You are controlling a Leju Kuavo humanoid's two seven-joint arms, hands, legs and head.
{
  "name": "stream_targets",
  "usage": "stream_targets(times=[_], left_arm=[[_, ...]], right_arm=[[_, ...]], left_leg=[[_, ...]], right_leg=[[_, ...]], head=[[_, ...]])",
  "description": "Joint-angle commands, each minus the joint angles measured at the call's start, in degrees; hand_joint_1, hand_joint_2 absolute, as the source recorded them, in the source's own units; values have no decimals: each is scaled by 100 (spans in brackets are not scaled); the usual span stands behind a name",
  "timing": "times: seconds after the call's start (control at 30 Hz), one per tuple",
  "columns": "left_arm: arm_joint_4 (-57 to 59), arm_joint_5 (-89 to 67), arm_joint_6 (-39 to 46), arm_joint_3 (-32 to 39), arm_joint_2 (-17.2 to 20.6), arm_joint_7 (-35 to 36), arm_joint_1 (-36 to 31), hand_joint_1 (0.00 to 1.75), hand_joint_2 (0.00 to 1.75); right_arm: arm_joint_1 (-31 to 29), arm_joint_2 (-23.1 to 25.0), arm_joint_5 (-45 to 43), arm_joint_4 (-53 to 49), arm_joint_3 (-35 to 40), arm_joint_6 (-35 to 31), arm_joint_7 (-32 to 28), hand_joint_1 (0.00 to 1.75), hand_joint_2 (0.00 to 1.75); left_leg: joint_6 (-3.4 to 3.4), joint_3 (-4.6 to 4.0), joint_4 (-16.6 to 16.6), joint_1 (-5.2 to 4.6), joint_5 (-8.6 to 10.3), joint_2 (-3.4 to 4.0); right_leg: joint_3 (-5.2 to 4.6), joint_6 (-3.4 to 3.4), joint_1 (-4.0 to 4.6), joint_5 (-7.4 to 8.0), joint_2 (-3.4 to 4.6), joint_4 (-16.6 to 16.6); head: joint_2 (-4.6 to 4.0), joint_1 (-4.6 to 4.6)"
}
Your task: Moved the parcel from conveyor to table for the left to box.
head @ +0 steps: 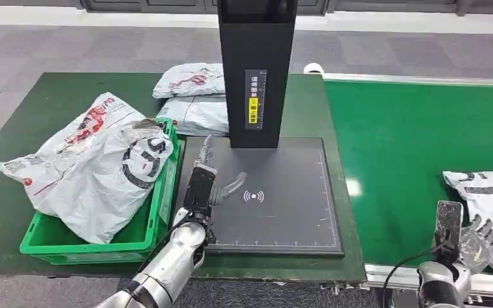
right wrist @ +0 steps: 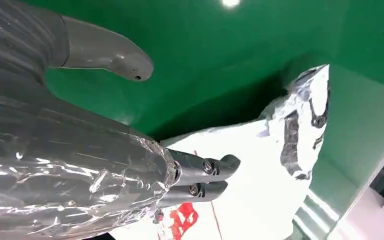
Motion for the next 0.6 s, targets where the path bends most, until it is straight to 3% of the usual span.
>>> stream_targets(times=[0.03,0.6], left_arm=[[156,-41,-39,239,20,61,-159,0,175],[40,-7,8,321,57,44,-59,0,175]], right_arm=[[-261,38,19,329,-259,-35,65,0,175],[-328,88,139,349,-204,-62,50,0,175]], left_leg=[[0,15,-4,2,-5,29],[0,5,-2,1,-3,18]], right_leg=[[12,-10,8,0,-5,-7],[4,-5,3,0,1,-2]], head=[[0,0],[0,0]])
